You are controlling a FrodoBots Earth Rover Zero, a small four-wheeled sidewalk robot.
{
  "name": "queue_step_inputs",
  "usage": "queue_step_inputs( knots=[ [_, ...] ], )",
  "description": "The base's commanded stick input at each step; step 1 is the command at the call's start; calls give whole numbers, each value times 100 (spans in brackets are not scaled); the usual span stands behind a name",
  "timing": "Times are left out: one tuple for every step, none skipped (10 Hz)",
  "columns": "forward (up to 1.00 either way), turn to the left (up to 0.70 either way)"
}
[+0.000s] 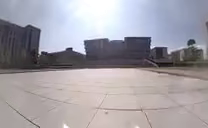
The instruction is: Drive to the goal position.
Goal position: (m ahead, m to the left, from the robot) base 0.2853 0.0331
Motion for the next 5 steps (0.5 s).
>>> queue_step_inputs(
  knots=[
    [66, 2],
    [66, 2],
    [65, 2],
    [65, 2],
    [66, 2]
  ],
)
